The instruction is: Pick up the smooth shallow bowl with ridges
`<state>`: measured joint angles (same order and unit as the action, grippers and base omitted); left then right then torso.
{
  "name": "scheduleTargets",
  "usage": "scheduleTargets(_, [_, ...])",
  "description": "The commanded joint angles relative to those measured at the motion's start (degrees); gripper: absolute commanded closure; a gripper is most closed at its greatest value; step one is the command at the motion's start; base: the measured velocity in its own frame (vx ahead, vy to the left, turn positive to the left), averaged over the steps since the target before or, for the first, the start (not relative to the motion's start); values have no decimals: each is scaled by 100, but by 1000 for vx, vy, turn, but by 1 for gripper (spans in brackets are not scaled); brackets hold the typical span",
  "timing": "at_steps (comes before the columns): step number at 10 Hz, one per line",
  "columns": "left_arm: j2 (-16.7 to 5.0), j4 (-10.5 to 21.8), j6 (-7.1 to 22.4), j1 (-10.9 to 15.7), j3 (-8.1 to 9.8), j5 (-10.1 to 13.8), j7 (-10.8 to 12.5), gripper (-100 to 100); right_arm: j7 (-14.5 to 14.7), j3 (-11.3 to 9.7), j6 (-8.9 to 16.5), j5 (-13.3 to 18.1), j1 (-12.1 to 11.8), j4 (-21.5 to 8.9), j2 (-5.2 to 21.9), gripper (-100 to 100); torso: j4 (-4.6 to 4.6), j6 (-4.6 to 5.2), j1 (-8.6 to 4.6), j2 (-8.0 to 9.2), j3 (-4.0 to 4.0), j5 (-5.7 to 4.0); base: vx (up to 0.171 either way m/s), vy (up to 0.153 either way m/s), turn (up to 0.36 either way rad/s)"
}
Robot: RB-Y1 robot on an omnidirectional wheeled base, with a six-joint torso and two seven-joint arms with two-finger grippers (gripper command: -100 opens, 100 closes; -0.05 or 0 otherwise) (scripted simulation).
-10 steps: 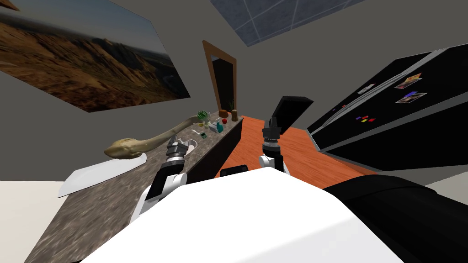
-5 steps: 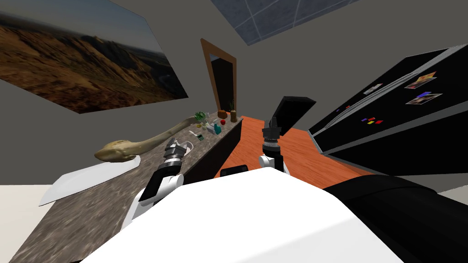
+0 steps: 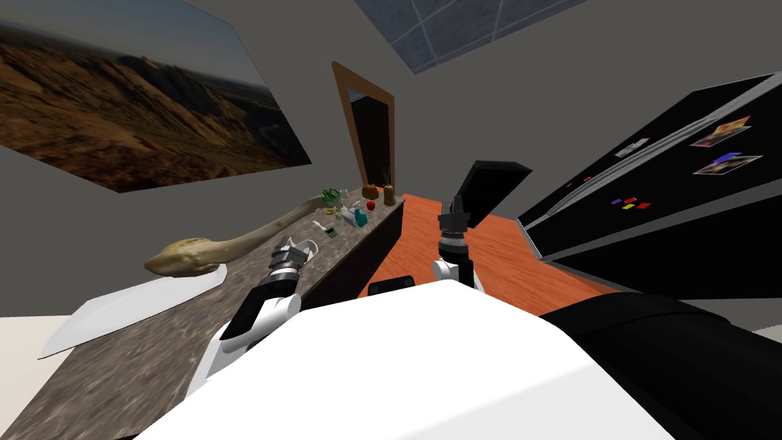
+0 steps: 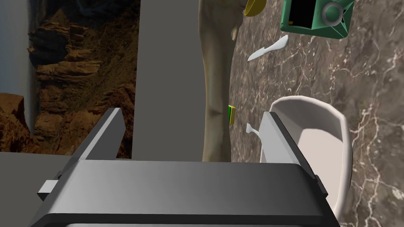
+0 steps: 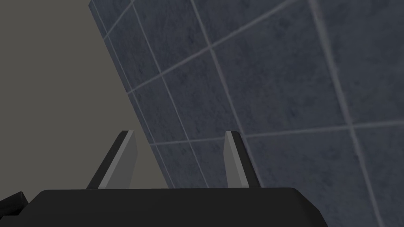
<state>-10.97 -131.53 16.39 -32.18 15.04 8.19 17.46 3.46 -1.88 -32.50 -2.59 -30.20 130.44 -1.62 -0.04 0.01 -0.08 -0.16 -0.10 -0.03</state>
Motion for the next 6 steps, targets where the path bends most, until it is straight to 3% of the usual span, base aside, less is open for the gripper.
scheduleTargets(1, [-6,4,286,-4,116,95,44,-100,0,0,0,0,0,0,0,0,0,0,0,0,0,0,41,-40,2])
scheduleTargets(2, [-6,4,317,-4,116,95,44,-100,0,0,0,0,0,0,0,0,0,-1,-2,-1,0,0,35,-32,7])
scheduleTargets(6, [-55,81,1037,-7,447,399,148,-100,0,0,0,0,0,0,0,0,-1,0,2,-3,-2,0,42,-30,2])
